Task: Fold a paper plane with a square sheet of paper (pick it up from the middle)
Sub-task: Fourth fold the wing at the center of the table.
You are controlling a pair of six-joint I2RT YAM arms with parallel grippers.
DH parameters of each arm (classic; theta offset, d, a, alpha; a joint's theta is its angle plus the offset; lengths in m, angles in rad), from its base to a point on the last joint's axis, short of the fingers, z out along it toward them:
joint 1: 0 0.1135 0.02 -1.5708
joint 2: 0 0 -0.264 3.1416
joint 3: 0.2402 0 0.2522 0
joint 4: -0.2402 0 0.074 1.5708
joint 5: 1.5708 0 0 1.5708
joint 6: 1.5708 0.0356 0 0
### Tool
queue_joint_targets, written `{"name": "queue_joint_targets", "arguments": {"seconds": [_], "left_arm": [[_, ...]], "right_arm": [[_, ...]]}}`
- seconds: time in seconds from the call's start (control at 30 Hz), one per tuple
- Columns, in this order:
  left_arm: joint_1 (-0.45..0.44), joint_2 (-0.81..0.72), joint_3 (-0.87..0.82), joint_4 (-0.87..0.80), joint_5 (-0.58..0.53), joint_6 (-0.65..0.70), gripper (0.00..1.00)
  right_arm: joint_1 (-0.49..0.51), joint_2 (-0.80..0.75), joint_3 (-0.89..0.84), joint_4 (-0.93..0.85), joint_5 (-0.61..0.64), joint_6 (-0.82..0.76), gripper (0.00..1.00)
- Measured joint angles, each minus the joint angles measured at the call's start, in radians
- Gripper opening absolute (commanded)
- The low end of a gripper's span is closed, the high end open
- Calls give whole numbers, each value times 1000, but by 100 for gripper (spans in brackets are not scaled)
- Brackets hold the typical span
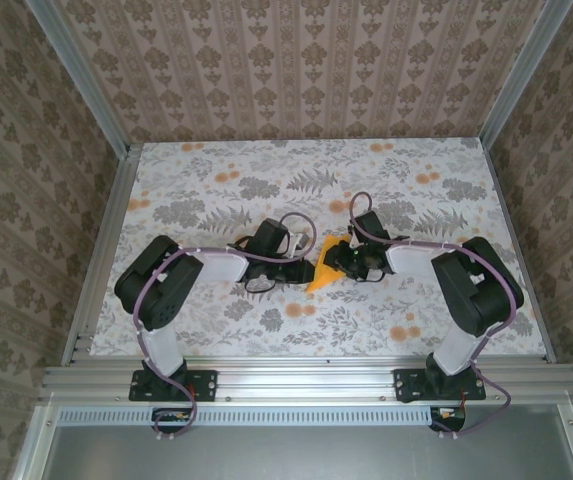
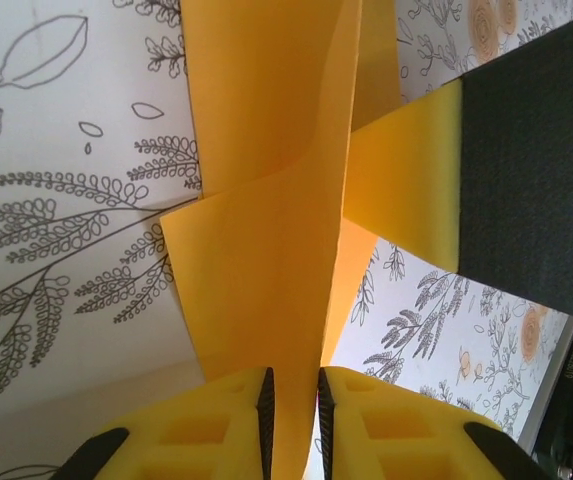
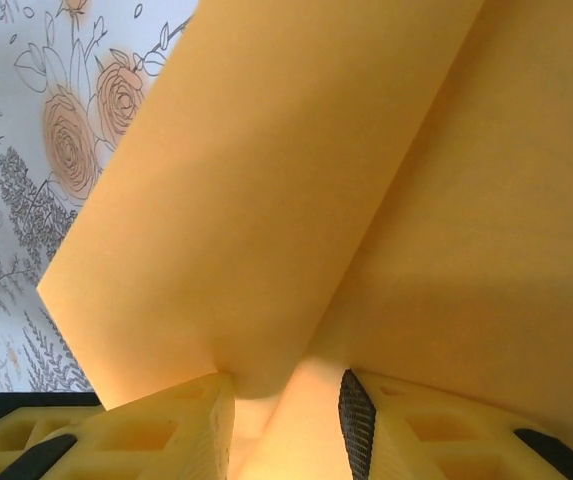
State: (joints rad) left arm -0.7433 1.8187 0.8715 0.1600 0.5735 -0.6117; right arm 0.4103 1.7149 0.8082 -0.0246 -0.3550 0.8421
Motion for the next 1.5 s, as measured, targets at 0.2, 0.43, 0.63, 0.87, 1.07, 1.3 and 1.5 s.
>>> {"name": "queue_joint_targets", "arguments": {"seconds": [0.2,0.43,0.63,0.87,1.07,1.3,1.5], "left_arm": [[9,0,3,8,4,-13,27],[12,4,25,30,4,-25,32],[10,45,77,21,7,-17,32],[-4,77,105,-13,4,6,30],[-29,114,137,-27,5,27,17],[-27,118,138,-26,7,31,9],[-19,131,138,-5,37,24,7]], "right_arm": [[0,5,12,-20,11,1,38],[0,5,5,-4,8,1,39],[-1,5,-5,21,5,6,39],[-12,1,-35,81,-22,29,38],[-25,-4,-75,155,-53,59,35],[-41,-19,-127,245,-73,79,35],[-63,-44,-156,267,-80,55,34]]}}
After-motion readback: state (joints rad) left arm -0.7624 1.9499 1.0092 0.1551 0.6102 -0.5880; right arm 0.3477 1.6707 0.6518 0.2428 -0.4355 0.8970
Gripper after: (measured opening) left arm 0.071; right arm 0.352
